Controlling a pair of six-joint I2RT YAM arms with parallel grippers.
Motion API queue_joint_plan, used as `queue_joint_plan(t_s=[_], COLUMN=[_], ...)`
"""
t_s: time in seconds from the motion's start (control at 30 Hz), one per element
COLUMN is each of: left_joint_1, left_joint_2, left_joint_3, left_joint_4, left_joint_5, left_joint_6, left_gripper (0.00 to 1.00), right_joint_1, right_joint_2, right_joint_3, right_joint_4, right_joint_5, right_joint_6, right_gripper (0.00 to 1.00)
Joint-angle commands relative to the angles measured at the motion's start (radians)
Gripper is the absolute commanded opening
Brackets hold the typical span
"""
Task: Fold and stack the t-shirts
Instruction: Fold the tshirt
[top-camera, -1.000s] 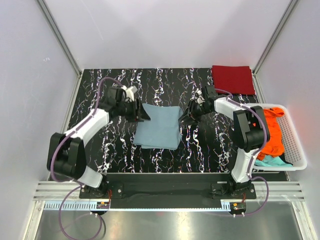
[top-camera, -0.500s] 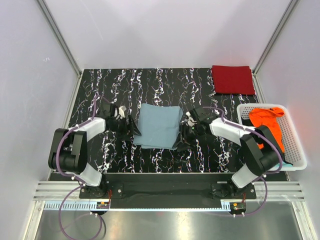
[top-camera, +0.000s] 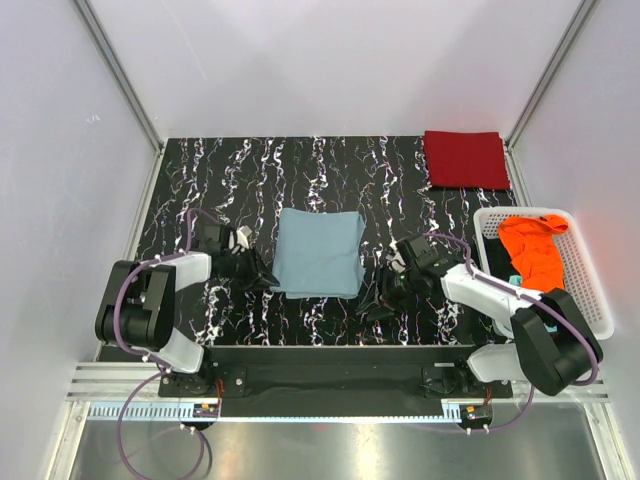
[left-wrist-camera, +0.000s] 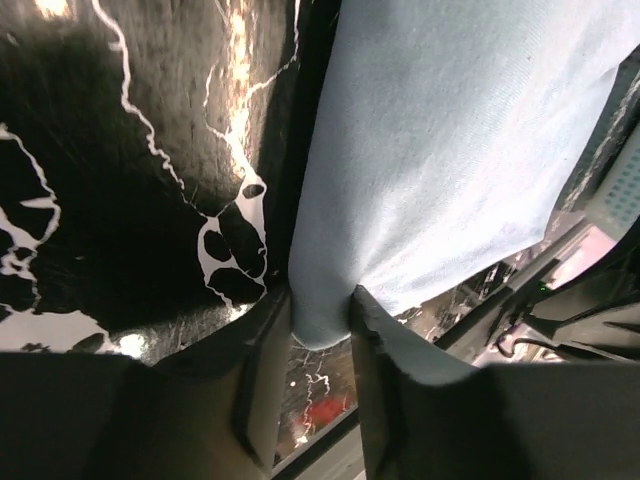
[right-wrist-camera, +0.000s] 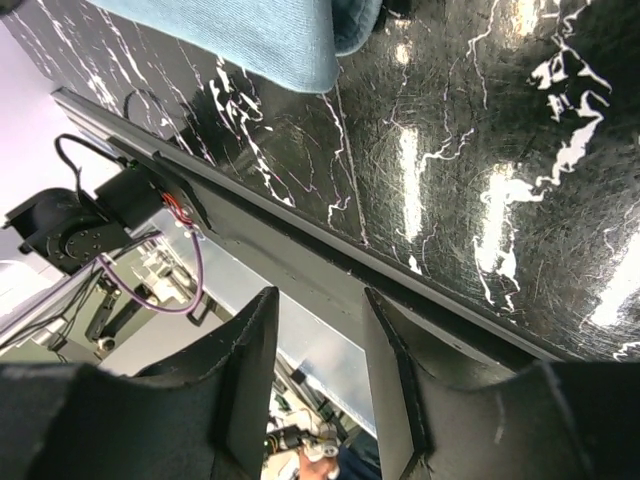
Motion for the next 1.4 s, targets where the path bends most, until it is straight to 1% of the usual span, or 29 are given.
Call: queue_joint_plan(t_s=[0.0,0.1,0.13,0.17,0.2,0.23,0.27,0.3,0.33,0.37,0.4,0.47,0.5,0.57,0.6,0.67,0.73,0.77,0.8,0.9,0.93,0.97,1.0,1.07,1.17,1.23,1.27,1.33,1.37], left_joint_1=[-0.019,-0.051,-0.068,-0.087,-0.141,-0.180,-0.226,-0.333,-0.390,-0.445,-0.549,-0.633,-0.691,-0.729,-0.748,-0.748,-0.734,-0.711,-0.694,-0.590,-0.558,-0.486,-0.449,-0.357,-0.286,-0.280,-0.279,-0.279,-0.279], left_joint_2=[-0.006,-0.077,-0.139,-0.172,-0.207,-0.247,-0.308,-0.334,-0.348,-0.348,-0.339,-0.299,-0.260,-0.233,-0.236,-0.273,-0.324,-0.333,-0.339,-0.370,-0.396,-0.405,-0.414,-0.425,-0.402,-0.382,-0.362,-0.335,-0.315], left_joint_3=[-0.091,-0.171,-0.191,-0.210,-0.246,-0.263,-0.273,-0.279,-0.277,-0.276,-0.262,-0.225,-0.160,-0.097,-0.049,0.020,0.086,0.150,0.177,0.237,0.237,0.231,0.231,0.246,0.296,0.329,0.335,0.342,0.343], left_joint_4=[0.029,0.064,0.069,0.075,0.101,0.118,0.133,0.159,0.184,0.211,0.312,0.378,0.389,0.377,0.339,0.267,0.094,-0.019,-0.064,-0.185,-0.190,-0.192,-0.193,-0.212,-0.250,-0.261,-0.261,-0.258,-0.255], left_joint_5=[-0.055,-0.054,-0.061,-0.072,-0.093,-0.110,-0.135,-0.190,-0.211,-0.225,-0.233,-0.209,-0.166,-0.120,-0.083,-0.084,-0.116,-0.126,-0.136,-0.147,-0.141,-0.129,-0.103,-0.077,-0.063,-0.066,-0.055,-0.051,-0.047], left_joint_6=[-0.053,-0.135,-0.197,-0.237,-0.333,-0.386,-0.440,-0.548,-0.601,-0.650,-0.731,-0.780,-0.778,-0.756,-0.732,-0.678,-0.549,-0.510,-0.438,-0.344,-0.333,-0.324,-0.304,-0.275,-0.177,-0.140,-0.115,-0.101,-0.092], left_gripper=[0.29,0.20,0.19,0.18,0.18,0.19,0.24,0.32,0.40,0.45,0.55,0.63,0.70,0.77,0.77,0.77,0.75,0.75,0.75,0.75,0.75,0.76,0.76,0.76,0.72,0.71,0.68,0.65,0.64], right_joint_1=[-0.003,-0.003,-0.001,-0.004,-0.006,-0.007,-0.012,-0.020,-0.041,-0.059,-0.081,-0.150,-0.165,-0.196,-0.196,-0.196,-0.196,-0.196,-0.196,-0.195,-0.196,-0.195,-0.196,-0.196,-0.199,-0.207,-0.211,-0.219,-0.224], right_joint_2=[-0.038,-0.029,-0.023,-0.020,-0.021,-0.024,-0.030,-0.036,-0.038,-0.036,-0.033,-0.026,-0.015,-0.006,0.000,0.006,0.017,0.028,0.031,0.063,0.078,0.097,0.133,0.190,0.270,0.308,0.351,0.399,0.451], right_joint_3=[-0.019,-0.034,-0.042,-0.045,-0.048,-0.056,-0.059,-0.062,-0.064,-0.064,-0.064,-0.067,-0.065,-0.056,-0.054,-0.048,-0.044,-0.042,-0.041,-0.025,-0.019,-0.011,0.001,0.021,0.085,0.148,0.201,0.263,0.338], right_joint_4=[0.044,0.045,0.048,0.051,0.051,0.060,0.065,0.071,0.071,0.073,0.071,0.071,0.071,0.070,0.071,0.071,0.077,0.085,0.109,0.140,0.148,0.159,0.186,0.205,0.208,0.206,0.206,0.202,0.193], right_joint_5=[0.031,0.066,0.095,0.112,0.134,0.173,0.189,0.200,0.207,0.206,0.198,0.159,0.143,0.106,0.099,0.080,0.076,0.072,0.071,0.108,0.112,0.112,0.115,0.128,0.163,0.177,0.169,0.161,0.145], right_joint_6=[0.033,0.079,0.097,0.134,0.150,0.168,0.203,0.216,0.222,0.214,0.201,0.156,0.139,0.099,0.090,0.078,0.067,0.062,0.061,0.059,0.062,0.065,0.072,0.079,0.059,0.035,0.026,-0.013,-0.029], right_gripper=[0.47,0.49,0.49,0.50,0.51,0.52,0.54,0.55,0.57,0.58,0.59,0.59,0.60,0.60,0.61,0.61,0.61,0.61,0.61,0.61,0.61,0.59,0.58,0.49,0.41,0.37,0.32,0.28,0.26])
